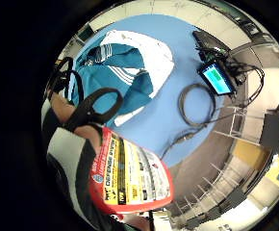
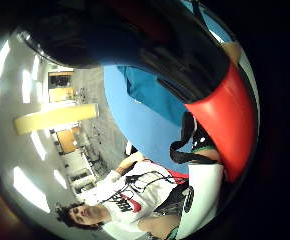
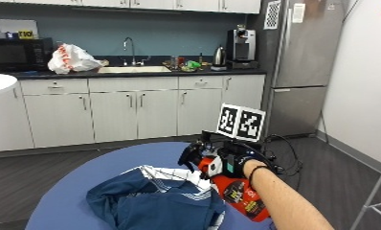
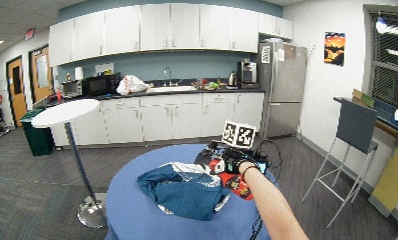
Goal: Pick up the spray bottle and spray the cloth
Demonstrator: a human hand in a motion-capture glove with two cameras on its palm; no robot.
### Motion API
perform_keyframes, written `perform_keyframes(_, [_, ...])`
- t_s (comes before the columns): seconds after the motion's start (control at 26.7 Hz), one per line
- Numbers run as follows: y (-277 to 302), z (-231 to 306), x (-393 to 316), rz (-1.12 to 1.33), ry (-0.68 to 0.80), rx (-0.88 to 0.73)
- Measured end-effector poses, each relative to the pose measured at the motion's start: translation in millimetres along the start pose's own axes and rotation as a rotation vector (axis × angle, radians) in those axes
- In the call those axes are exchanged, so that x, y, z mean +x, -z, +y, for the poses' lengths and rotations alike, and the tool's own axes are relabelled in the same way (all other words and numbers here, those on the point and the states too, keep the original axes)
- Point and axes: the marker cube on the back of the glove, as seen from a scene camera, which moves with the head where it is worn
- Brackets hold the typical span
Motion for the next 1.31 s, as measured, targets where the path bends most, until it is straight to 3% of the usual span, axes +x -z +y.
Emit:
perform_keyframes(0.26, [-8, 3, -17, -0.089, 0.073, 0.045])
perform_keyframes(0.71, [-15, 16, -146, -0.659, 0.427, 0.44])
perform_keyframes(0.98, [-71, 3, -205, -0.657, 0.412, 0.618])
perform_keyframes(1.31, [-146, -12, -202, -0.614, 0.394, 0.565])
